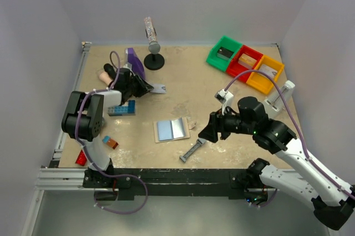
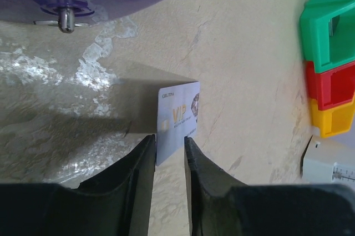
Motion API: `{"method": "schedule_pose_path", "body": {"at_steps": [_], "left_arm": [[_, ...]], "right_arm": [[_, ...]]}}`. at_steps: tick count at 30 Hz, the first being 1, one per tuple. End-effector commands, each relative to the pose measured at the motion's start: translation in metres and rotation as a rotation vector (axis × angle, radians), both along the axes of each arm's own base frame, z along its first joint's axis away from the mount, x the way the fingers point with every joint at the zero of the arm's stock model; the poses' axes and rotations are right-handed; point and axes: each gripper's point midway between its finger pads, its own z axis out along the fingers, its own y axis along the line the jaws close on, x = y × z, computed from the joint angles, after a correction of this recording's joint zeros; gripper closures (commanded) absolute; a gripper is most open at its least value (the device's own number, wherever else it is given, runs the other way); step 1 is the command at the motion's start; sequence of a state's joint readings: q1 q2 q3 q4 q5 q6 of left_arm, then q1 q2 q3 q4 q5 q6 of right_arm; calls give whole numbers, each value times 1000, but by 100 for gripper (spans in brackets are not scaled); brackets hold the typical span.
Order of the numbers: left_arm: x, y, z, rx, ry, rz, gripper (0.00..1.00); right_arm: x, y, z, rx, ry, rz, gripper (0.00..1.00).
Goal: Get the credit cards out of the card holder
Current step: Place the credit card at the center of the board.
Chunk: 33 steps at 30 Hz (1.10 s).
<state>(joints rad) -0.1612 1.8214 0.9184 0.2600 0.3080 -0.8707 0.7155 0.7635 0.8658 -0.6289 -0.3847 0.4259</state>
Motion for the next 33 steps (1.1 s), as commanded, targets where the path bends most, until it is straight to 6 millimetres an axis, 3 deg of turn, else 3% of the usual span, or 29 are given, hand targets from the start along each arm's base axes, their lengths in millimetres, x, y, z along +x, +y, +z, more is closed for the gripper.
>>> {"method": "schedule_pose_path", "body": {"at_steps": [1, 11, 15, 20, 23, 26, 29, 30, 32, 33], "left_arm": [[9, 7, 18, 5, -54, -11, 67], [1, 20, 30, 29, -65, -4, 64], [-7, 19, 49, 16, -101, -8, 62], [-44, 8, 85, 21, -185, -3, 60], [-77, -2, 91, 105, -201, -4, 57], [-121, -16, 81, 218, -158, -18, 53], [-155, -12, 73, 295, -116, -2, 41], [-162, -6, 73, 308, -94, 14, 31], [-174, 3, 70, 302, -55, 50, 0], [-178, 6, 70, 291, -48, 70, 0]], "right_arm": [[2, 2, 11, 18, -44, 9, 37], [4, 2, 9, 13, -42, 2, 37], [7, 4, 7, 4, -38, -2, 37], [20, 10, -9, -49, -10, -12, 37], [27, 16, -18, -85, -3, -13, 37], [33, 23, -27, -133, 2, -16, 37], [38, 29, -36, -194, 0, -30, 38], [43, 30, -40, -220, -6, -57, 37], [53, 29, -51, -261, 1, -131, 36], [56, 31, -57, -259, 11, -151, 36]]}}
